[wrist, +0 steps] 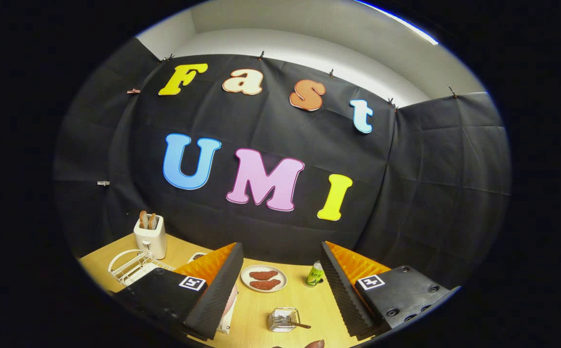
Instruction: Take the plate from the dish rack, then take the spoon from the basket and place it into the plate.
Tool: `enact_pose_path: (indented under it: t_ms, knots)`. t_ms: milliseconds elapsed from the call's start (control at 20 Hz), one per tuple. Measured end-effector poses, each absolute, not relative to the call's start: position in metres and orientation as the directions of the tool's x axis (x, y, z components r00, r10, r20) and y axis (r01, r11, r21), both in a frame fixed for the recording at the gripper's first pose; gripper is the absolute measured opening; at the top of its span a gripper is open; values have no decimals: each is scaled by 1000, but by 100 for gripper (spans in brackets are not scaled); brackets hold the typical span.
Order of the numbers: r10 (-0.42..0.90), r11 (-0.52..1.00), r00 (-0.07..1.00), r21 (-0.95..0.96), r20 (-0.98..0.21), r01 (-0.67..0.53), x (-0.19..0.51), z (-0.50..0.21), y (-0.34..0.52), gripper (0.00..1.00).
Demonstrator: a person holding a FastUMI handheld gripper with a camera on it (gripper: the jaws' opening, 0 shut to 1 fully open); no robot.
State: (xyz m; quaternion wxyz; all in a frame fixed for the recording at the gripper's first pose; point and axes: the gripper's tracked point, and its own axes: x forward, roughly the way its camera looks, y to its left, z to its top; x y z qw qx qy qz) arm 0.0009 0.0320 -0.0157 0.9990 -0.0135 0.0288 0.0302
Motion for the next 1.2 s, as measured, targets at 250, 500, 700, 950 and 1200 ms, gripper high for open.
enact_pose_path:
  t_ms: [250,500,700,950,1200]
  knots:
    - [120,992,978,-14,-168,-125,13,-42,57,97]
    - [183,980,918,-8,-350,-199,33,-97,92,98]
    - [202,977,849,37,-489,-211,51,-145,118,98]
    - [201,979,727,108,-657,-172,65,-219,135,96]
    - [174,983,649,165,-741,-76,75,-272,150,84]
